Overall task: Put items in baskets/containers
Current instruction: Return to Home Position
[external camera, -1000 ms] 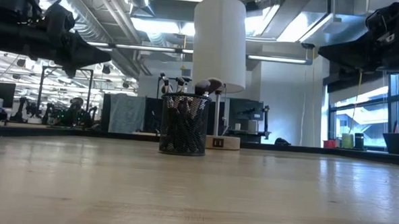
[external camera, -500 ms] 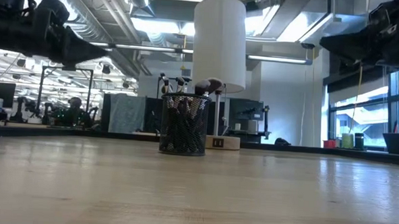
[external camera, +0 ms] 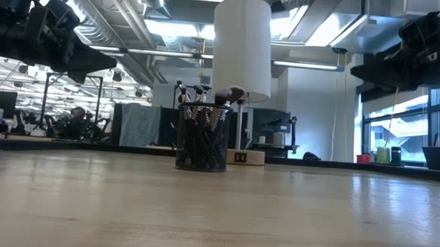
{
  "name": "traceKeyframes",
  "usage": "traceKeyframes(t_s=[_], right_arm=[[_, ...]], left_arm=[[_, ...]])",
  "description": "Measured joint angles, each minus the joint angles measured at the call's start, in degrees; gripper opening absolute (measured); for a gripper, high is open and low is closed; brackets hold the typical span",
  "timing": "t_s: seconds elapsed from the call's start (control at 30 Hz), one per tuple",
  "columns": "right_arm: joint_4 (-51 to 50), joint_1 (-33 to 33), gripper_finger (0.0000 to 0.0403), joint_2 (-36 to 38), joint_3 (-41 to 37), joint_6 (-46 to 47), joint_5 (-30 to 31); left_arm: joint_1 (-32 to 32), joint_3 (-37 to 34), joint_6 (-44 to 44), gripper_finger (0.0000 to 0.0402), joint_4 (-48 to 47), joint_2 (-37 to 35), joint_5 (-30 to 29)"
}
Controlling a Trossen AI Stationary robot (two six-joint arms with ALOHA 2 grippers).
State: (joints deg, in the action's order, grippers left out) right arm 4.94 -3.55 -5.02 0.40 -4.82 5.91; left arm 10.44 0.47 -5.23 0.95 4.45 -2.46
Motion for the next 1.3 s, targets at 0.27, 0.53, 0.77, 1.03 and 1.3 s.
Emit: traceKeyframes(t_s=[0.27, 0.53, 0.77, 1.03, 1.3], right_arm=[[5.2, 0.0, 0.0007, 0.0, 0.0, 0.5, 0.3], [6.9, 0.0, 0.0007, 0.0, 0.0, 2.1, -1.0], [-1.1, 0.0, 0.0007, 0.0, 0.0, 1.6, -1.0], [-2.9, 0.0, 0.0007, -0.2, 0.0, 1.5, -1.0], [-2.9, 0.0, 0.0007, -0.2, 0.0, 1.5, -1.0]], left_arm=[[0.0, 0.0, 0.0, 0.0007, 0.0, 0.0, 0.0], [0.0, 0.0, 0.0, 0.0011, 0.0, 0.0, 0.0], [0.0, 0.0, 0.0, 0.0010, 0.0, 0.0, 0.0], [0.0, 0.0, 0.0, 0.0007, 0.1, 0.0, 0.0], [0.0, 0.0, 0.0, 0.0012, 0.1, 0.0, 0.0]])
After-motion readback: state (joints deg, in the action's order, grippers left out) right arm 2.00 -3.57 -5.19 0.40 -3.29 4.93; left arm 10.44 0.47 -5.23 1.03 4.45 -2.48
